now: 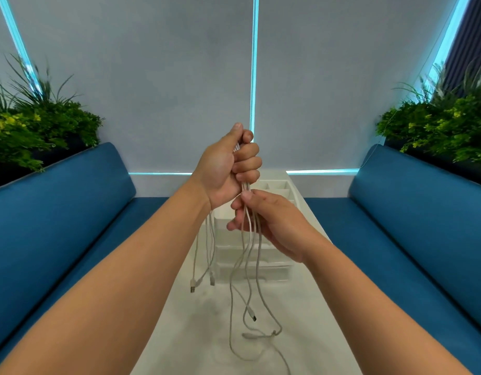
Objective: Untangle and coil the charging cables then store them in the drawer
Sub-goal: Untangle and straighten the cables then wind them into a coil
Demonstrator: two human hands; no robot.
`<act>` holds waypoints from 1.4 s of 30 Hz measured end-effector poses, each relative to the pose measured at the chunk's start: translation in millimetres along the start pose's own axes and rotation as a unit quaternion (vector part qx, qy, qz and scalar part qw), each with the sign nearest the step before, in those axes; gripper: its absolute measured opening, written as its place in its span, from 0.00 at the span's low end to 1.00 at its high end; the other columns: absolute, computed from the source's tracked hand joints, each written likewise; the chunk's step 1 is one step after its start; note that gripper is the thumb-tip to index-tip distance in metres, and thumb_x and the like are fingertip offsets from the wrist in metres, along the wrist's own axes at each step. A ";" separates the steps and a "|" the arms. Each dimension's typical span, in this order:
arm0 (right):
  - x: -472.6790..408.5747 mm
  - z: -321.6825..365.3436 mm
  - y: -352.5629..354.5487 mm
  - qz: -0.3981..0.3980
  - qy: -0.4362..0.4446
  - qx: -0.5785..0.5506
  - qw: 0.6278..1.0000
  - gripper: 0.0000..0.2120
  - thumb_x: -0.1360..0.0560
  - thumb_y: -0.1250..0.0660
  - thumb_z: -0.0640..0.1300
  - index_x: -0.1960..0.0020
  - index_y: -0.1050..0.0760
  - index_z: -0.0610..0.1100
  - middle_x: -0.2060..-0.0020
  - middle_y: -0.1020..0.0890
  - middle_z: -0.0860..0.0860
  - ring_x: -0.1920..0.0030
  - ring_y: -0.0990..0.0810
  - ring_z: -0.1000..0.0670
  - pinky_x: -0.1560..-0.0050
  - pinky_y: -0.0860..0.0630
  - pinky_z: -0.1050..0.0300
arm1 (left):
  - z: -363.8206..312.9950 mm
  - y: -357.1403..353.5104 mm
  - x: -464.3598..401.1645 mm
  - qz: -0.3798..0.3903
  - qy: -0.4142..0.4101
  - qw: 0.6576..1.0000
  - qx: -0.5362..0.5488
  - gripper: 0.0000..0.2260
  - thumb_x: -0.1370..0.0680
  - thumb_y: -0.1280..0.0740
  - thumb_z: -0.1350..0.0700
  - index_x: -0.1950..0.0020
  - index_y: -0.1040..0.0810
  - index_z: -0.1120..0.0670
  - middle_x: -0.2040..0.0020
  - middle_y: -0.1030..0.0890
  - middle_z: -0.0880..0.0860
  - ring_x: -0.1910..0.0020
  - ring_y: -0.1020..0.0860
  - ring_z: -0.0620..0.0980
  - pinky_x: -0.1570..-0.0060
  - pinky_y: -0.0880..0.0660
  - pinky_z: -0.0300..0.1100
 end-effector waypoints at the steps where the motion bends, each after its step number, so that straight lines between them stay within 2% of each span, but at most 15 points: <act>1: -0.4 -1.3 -1.8 -0.013 0.016 -0.017 1.000 0.13 0.18 0.41 0.47 0.53 0.22 0.41 0.68 0.22 0.48 0.64 0.20 0.48 0.53 0.21 0.55 | -2.5 -2.0 0.1 0.001 0.000 1.000 -0.005 0.16 0.15 0.48 0.48 0.60 0.34 0.52 0.76 0.42 0.46 0.79 0.43 0.41 0.81 0.44 0.34; 4: 0.0 -6.3 -0.5 -0.088 0.048 0.023 0.995 0.13 0.20 0.39 0.49 0.58 0.20 0.45 0.74 0.31 0.52 0.73 0.33 0.53 0.68 0.30 0.60 | -4.2 -3.6 1.6 -0.001 0.005 1.000 -0.029 0.16 0.15 0.48 0.47 0.61 0.35 0.52 0.75 0.43 0.46 0.79 0.44 0.42 0.79 0.47 0.35; 6: 1.5 -9.6 1.6 -0.129 0.060 0.058 0.988 0.14 0.20 0.38 0.51 0.59 0.20 0.47 0.75 0.34 0.52 0.74 0.38 0.55 0.72 0.39 0.62 | -0.4 -1.3 2.7 -0.006 0.009 0.999 -0.037 0.16 0.15 0.48 0.47 0.61 0.35 0.52 0.75 0.43 0.46 0.79 0.45 0.42 0.79 0.46 0.35; 9: 4.3 -16.8 0.4 -0.113 0.065 0.076 0.989 0.14 0.20 0.40 0.52 0.57 0.19 0.51 0.73 0.35 0.52 0.71 0.36 0.55 0.69 0.37 0.63 | 6.3 2.8 4.0 -0.022 0.010 0.999 -0.037 0.17 0.15 0.48 0.47 0.61 0.35 0.52 0.75 0.43 0.45 0.79 0.45 0.42 0.80 0.46 0.35; 11: 8.7 -23.4 -0.3 -0.072 0.069 0.088 0.991 0.12 0.18 0.41 0.49 0.55 0.21 0.54 0.71 0.29 0.53 0.67 0.29 0.54 0.61 0.28 0.61 | 5.3 4.3 4.6 -0.033 -0.003 0.999 -0.033 0.17 0.15 0.49 0.46 0.62 0.35 0.51 0.76 0.43 0.45 0.79 0.45 0.41 0.81 0.47 0.34; 13: 14.7 -31.6 2.3 -0.051 0.058 0.087 0.993 0.09 0.18 0.42 0.46 0.49 0.23 0.49 0.69 0.24 0.55 0.63 0.22 0.53 0.52 0.24 0.60 | 0.9 3.9 4.3 -0.037 -0.014 0.999 -0.025 0.18 0.15 0.49 0.46 0.62 0.36 0.51 0.76 0.43 0.45 0.80 0.45 0.41 0.82 0.47 0.34; 16: 21.7 -41.3 8.6 -0.082 0.055 0.096 0.990 0.10 0.18 0.42 0.44 0.52 0.24 0.44 0.70 0.25 0.54 0.67 0.25 0.54 0.60 0.25 0.62 | -1.8 2.0 4.5 -0.042 -0.021 0.998 -0.041 0.18 0.15 0.50 0.45 0.62 0.36 0.51 0.76 0.43 0.45 0.79 0.46 0.41 0.81 0.49 0.34; 18: 23.9 -45.2 11.8 -0.123 0.062 0.098 0.986 0.11 0.18 0.41 0.46 0.53 0.23 0.43 0.71 0.29 0.51 0.72 0.32 0.56 0.70 0.32 0.64 | 1.7 0.6 4.5 -0.044 -0.023 0.998 -0.049 0.18 0.15 0.50 0.45 0.62 0.35 0.51 0.75 0.43 0.45 0.79 0.47 0.42 0.79 0.50 0.35; 20: 25.6 -50.0 13.4 -0.139 0.058 0.086 0.985 0.13 0.19 0.41 0.48 0.53 0.22 0.42 0.72 0.33 0.49 0.74 0.36 0.57 0.72 0.37 0.66 | 5.8 -0.1 4.5 -0.046 -0.024 0.997 -0.050 0.18 0.15 0.50 0.45 0.62 0.35 0.51 0.75 0.43 0.45 0.79 0.47 0.42 0.79 0.50 0.35; 26: 33.1 -64.6 8.1 -0.095 0.042 0.058 0.993 0.12 0.18 0.44 0.47 0.53 0.26 0.43 0.71 0.31 0.54 0.71 0.35 0.58 0.67 0.36 0.65 | 4.9 0.6 6.1 -0.062 -0.031 0.997 -0.044 0.18 0.15 0.50 0.46 0.62 0.36 0.51 0.75 0.44 0.45 0.79 0.46 0.41 0.80 0.49 0.34; 31: 33.2 -64.2 13.9 -0.147 0.052 0.065 0.986 0.14 0.18 0.42 0.48 0.59 0.25 0.45 0.72 0.33 0.54 0.71 0.36 0.57 0.69 0.37 0.66 | 3.7 -1.3 5.5 -0.064 -0.035 0.997 -0.037 0.18 0.15 0.51 0.46 0.62 0.36 0.51 0.75 0.43 0.45 0.80 0.46 0.41 0.81 0.49 0.34; 35: 33.5 -67.1 9.3 -0.084 0.030 0.039 0.995 0.15 0.18 0.43 0.48 0.59 0.25 0.42 0.71 0.30 0.51 0.70 0.33 0.55 0.67 0.36 0.61 | 6.2 0.5 4.4 -0.062 -0.034 0.997 -0.036 0.18 0.15 0.50 0.46 0.62 0.35 0.51 0.75 0.44 0.45 0.79 0.46 0.41 0.80 0.49 0.34; 39: 28.7 -46.0 7.0 -0.042 0.025 0.055 0.997 0.17 0.18 0.45 0.52 0.45 0.22 0.43 0.59 0.18 0.46 0.58 0.20 0.48 0.49 0.22 0.55 | 13.4 0.4 1.9 -0.054 -0.027 0.998 -0.018 0.18 0.15 0.50 0.45 0.62 0.35 0.51 0.75 0.43 0.45 0.80 0.45 0.41 0.81 0.48 0.34; 40: 26.3 -38.5 6.8 -0.047 0.034 0.054 0.997 0.17 0.18 0.46 0.51 0.45 0.23 0.42 0.60 0.19 0.46 0.59 0.20 0.48 0.49 0.22 0.54 | 14.9 -0.4 1.1 -0.052 -0.026 0.998 -0.013 0.18 0.15 0.50 0.45 0.62 0.35 0.51 0.76 0.43 0.45 0.80 0.45 0.41 0.81 0.47 0.34; 42: 22.6 -26.1 6.0 -0.075 0.060 0.048 0.994 0.16 0.17 0.46 0.49 0.53 0.24 0.41 0.68 0.26 0.49 0.68 0.27 0.52 0.60 0.25 0.56 | 15.3 -2.3 -0.7 -0.044 -0.025 0.999 0.006 0.18 0.15 0.50 0.45 0.61 0.34 0.52 0.75 0.42 0.46 0.80 0.44 0.42 0.81 0.45 0.34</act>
Point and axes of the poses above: each hand's wrist, its own x-axis away from the middle knuckle, its own y-axis out of the back of the hand, z = x × y, the point moved 5 cm from there along -x, towards the middle knuckle
